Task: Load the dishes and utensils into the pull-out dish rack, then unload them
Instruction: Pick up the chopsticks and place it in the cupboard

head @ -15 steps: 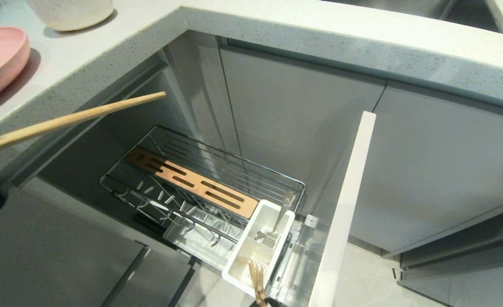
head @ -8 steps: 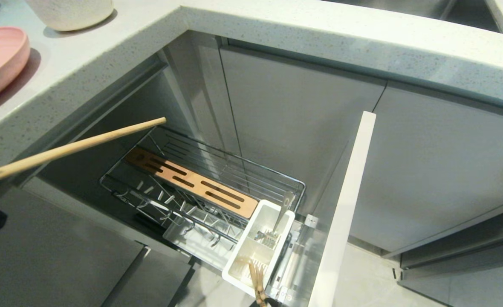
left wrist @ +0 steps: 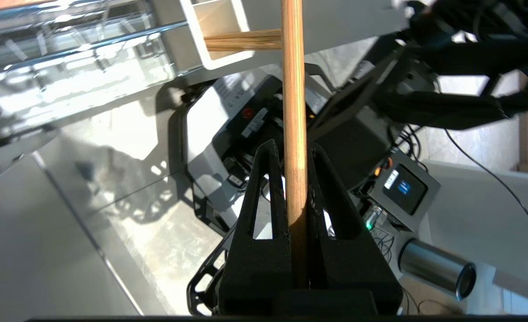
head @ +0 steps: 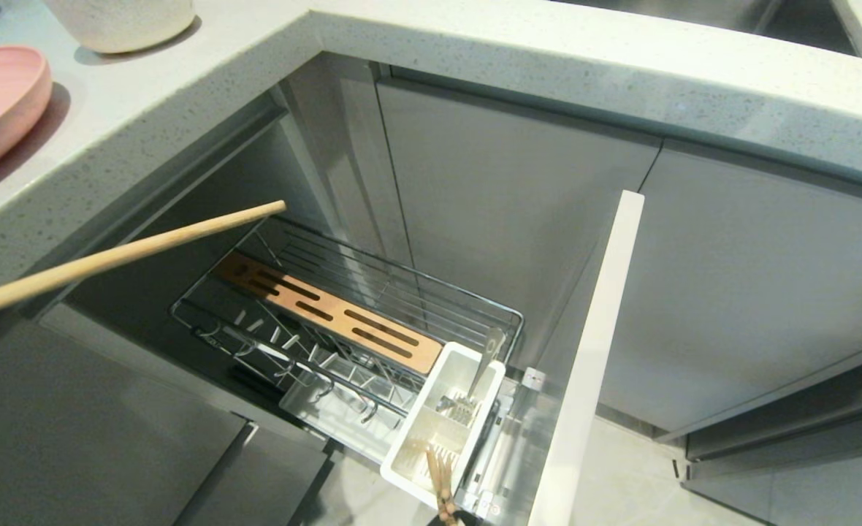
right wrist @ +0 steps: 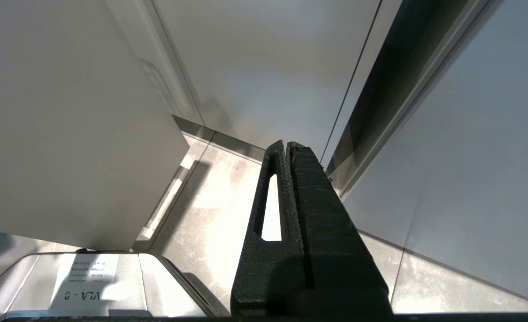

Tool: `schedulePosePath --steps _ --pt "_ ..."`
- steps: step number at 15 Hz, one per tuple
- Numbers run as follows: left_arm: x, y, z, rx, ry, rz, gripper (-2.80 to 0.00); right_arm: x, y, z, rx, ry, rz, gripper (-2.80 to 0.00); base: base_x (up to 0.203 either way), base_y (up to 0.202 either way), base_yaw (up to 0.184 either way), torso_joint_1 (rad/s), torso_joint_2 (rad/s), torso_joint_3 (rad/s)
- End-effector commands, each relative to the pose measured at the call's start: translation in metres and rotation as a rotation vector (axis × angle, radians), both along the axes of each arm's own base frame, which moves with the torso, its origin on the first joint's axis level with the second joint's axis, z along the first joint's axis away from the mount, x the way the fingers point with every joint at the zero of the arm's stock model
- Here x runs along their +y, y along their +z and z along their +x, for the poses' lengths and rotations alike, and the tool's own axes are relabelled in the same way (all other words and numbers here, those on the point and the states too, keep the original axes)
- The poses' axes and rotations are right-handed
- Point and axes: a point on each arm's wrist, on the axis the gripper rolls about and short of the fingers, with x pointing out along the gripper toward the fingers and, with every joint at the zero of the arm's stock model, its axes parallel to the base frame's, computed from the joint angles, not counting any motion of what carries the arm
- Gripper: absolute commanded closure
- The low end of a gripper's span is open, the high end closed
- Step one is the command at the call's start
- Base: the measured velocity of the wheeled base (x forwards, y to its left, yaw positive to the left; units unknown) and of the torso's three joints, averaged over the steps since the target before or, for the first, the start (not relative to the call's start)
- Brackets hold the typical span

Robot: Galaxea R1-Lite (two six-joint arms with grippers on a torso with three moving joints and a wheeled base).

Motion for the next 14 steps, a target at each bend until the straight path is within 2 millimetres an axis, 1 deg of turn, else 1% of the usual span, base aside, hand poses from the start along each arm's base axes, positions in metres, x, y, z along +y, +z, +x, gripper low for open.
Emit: schedulePosePath --steps 1,3,5,7,9,12,14 --pt "-0.001 -0.003 0.001 0.023 -0.032 -0.006 0.00 0.000 0.000 0.000 0.002 0.000 0.000 0.00 0.000 0.000 0.000 0.000 0.00 0.000" --pt "-0.005 -0.008 0.011 0.064 -0.035 0.010 0.00 0.000 0.000 0.000 0.002 0.000 0.000 0.00 0.000 0.000 0.000 0.000 0.00 0.000" --pt "-0.013 -0.013 0.021 0.105 -0.078 0.026 0.00 0.000 0.000 0.000 0.002 0.000 0.000 0.00 0.000 0.000 0.000 0.000 0.00 0.000" --pt "-0.020 -0.018 0.027 0.139 -0.103 0.048 0.00 0.000 0.000 0.000 0.002 0.000 0.000 0.00 0.000 0.000 0.000 0.000 0.00 0.000" --pt "-0.031 -0.025 0.039 0.171 -0.107 0.121 0.00 0.000 0.000 0.000 0.002 0.000 0.000 0.00 0.000 0.000 0.000 0.000 0.00 0.000" --pt "-0.045 -0.031 0.050 0.192 -0.085 0.215 0.00 0.000 0.000 0.000 0.002 0.000 0.000 0.00 0.000 0.000 0.000 0.000 0.00 0.000" --pt "-0.053 -0.033 0.056 0.199 -0.063 0.248 0.00 0.000 0.000 0.000 0.002 0.000 0.000 0.00 0.000 0.000 0.000 0.000 0.00 0.000"
